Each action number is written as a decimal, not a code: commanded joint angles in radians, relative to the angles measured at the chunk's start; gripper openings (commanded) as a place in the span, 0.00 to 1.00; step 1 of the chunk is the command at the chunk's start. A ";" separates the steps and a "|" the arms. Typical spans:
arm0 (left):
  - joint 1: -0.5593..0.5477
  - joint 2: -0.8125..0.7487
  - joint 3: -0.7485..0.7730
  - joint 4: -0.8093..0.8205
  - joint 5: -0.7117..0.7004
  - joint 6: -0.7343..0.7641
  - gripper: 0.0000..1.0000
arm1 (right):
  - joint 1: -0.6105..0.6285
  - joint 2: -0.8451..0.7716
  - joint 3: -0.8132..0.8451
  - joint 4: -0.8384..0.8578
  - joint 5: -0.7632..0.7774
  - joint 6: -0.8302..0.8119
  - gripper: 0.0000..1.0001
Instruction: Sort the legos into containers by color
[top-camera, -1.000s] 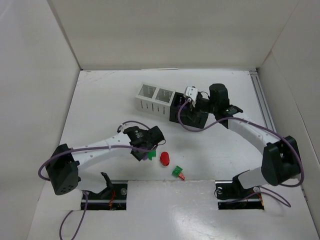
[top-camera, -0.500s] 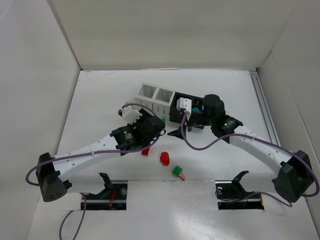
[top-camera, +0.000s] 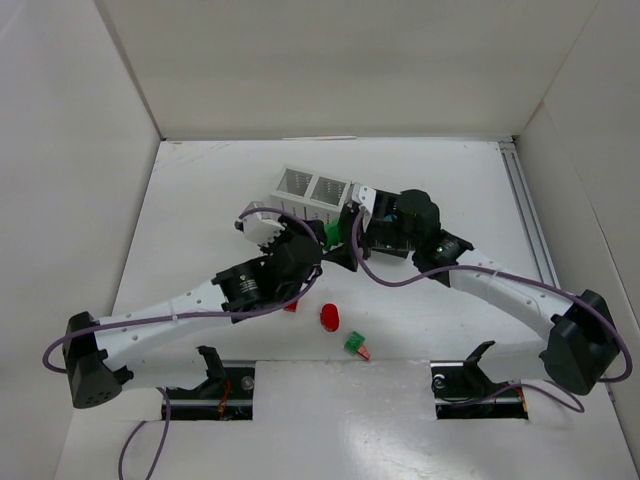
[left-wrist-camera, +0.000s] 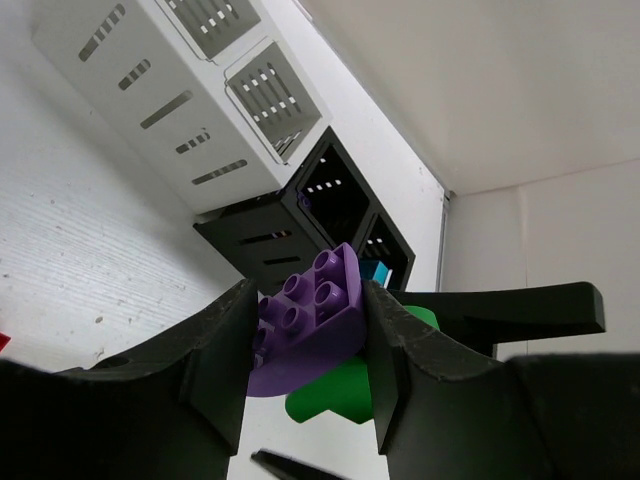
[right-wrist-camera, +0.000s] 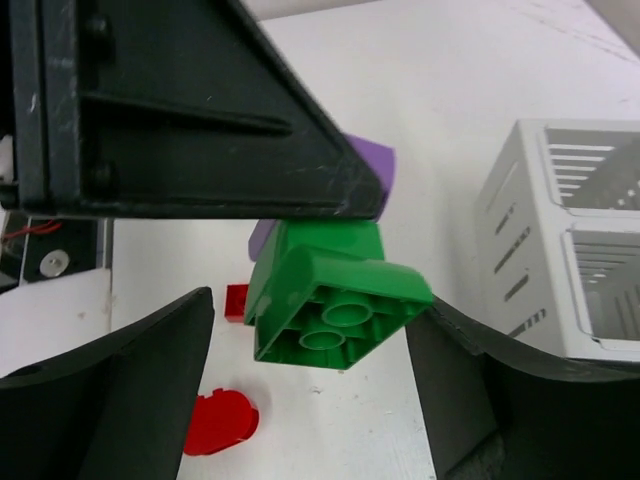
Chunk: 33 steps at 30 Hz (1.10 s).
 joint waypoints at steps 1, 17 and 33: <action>-0.005 -0.038 -0.022 0.072 -0.030 0.019 0.00 | 0.004 -0.041 0.045 0.086 0.075 0.039 0.80; -0.005 -0.049 -0.061 0.191 0.015 0.085 0.00 | 0.004 0.053 0.081 0.233 -0.084 0.136 0.52; -0.005 -0.049 -0.070 0.085 -0.076 0.033 0.00 | -0.020 0.053 0.039 0.306 -0.184 0.165 0.23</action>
